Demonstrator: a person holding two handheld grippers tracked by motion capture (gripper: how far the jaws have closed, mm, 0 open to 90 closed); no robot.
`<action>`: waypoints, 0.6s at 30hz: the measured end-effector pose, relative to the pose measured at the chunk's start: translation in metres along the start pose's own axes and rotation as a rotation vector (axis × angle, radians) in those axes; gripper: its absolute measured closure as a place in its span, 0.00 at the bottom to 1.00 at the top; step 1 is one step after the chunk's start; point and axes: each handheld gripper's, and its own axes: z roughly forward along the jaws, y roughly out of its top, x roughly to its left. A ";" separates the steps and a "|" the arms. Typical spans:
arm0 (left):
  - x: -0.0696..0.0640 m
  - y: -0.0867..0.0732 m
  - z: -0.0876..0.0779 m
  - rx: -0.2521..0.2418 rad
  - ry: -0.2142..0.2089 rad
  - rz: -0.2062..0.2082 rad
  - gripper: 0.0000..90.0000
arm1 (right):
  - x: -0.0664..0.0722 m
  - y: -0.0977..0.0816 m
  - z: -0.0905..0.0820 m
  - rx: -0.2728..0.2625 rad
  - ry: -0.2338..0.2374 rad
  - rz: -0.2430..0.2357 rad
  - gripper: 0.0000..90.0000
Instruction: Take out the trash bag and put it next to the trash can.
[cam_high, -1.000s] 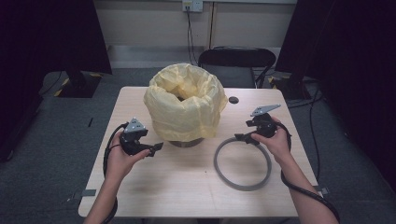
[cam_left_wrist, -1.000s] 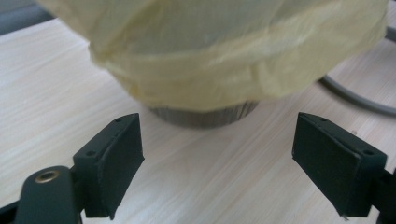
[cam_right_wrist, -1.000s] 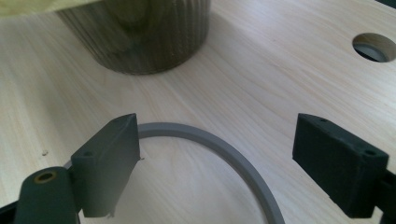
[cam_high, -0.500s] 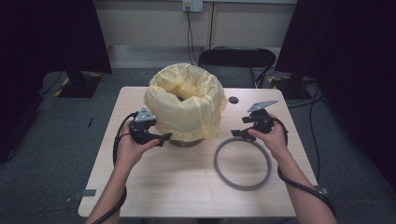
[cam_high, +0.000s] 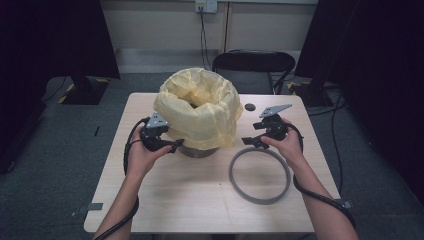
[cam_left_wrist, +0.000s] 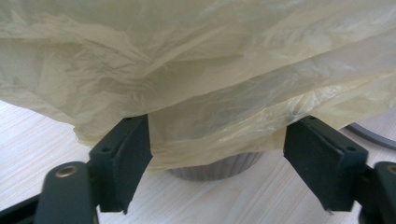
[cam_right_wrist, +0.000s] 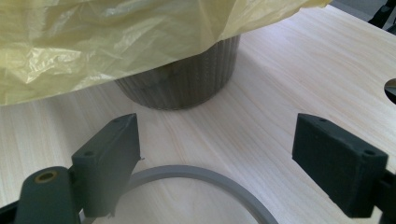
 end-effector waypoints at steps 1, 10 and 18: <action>0.000 0.000 0.001 0.003 0.003 0.003 0.28 | 0.001 0.001 0.000 0.002 0.000 -0.002 0.16; 0.000 -0.005 0.005 -0.028 0.003 -0.013 0.31 | 0.002 0.003 0.004 -0.003 0.014 -0.002 0.16; 0.001 -0.002 0.007 -0.022 0.009 -0.007 0.31 | 0.000 0.001 0.003 0.000 0.010 0.009 0.16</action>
